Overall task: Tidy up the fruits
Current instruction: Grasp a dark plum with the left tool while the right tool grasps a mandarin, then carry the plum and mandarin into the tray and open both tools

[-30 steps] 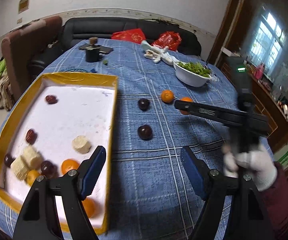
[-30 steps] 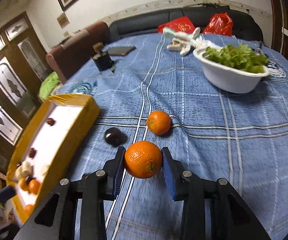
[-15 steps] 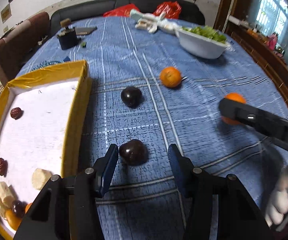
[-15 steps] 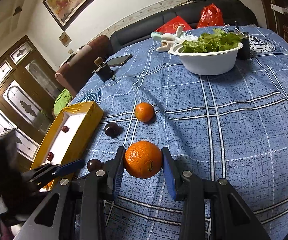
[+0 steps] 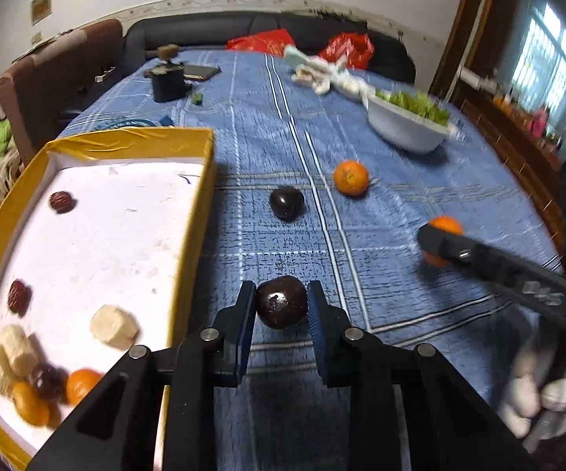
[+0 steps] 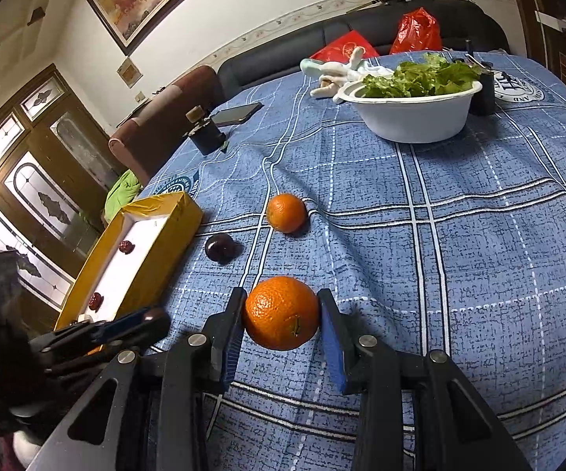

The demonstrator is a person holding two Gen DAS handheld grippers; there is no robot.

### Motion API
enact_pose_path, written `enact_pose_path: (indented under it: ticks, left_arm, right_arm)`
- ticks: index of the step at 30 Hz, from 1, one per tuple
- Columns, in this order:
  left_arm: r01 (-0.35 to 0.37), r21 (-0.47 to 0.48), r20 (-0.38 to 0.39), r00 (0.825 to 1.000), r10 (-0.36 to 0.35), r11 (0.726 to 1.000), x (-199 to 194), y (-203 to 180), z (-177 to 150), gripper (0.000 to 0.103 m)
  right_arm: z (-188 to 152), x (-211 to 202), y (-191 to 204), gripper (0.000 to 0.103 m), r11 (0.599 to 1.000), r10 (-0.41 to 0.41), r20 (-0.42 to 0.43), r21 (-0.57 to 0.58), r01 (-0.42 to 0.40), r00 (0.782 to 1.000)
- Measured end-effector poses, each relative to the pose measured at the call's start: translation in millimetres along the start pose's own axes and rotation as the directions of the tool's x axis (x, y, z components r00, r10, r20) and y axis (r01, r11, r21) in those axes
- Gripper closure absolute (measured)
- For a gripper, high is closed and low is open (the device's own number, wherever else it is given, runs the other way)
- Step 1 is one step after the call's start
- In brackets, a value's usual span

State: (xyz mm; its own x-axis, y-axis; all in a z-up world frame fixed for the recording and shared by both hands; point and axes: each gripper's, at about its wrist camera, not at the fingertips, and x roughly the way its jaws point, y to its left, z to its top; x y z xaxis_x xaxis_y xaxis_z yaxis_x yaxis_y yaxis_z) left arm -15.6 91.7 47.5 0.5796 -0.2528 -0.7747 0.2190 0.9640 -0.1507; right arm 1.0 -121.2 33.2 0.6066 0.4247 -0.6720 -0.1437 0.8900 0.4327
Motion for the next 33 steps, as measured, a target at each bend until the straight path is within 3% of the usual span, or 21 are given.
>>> enact_pose_path:
  ticks: [4,9,13,16,23,28,33]
  left_arm:
    - [0.015,-0.091,0.063,0.998,-0.009,0.996,-37,27,-7,0.078]
    - [-0.033,-0.245,0.118,0.991,0.063,0.969,-78,90,-23,0.077]
    - [-0.08,-0.342,0.114,0.985,0.126,0.936,-92,135,-40,0.077]
    - [-0.094,-0.385,0.095,0.985,0.141,0.918,-95,160,-56,0.077]
    - [-0.081,-0.435,0.094,0.986,0.135,0.897,-97,183,-77,0.077]
    - [-0.08,-0.439,0.093,0.987,0.134,0.895,-96,189,-83,0.077]
    - [-0.084,-0.437,0.102,0.985,0.142,0.896,-98,194,-89,0.075]
  right_arm:
    - [-1,-3,7,0.063,1.0,0.015,0.016,-0.028,-0.015,1.0]
    - [-7,0,18,0.063,0.998,0.009,0.013,-0.061,-0.008,1.0]
    - [-16,15,30,0.063,0.997,-0.009,-0.039,-0.075,0.006,0.999]
    - [-21,11,53,0.063,0.992,-0.008,-0.028,-0.128,0.004,1.0]
    - [-28,20,141,0.062,0.963,0.092,-0.086,-0.244,-0.11,0.992]
    - [-32,51,199,0.062,0.933,0.101,-0.15,-0.328,-0.146,0.984]
    - [-32,99,234,0.062,0.927,0.08,-0.239,-0.338,-0.16,0.968]
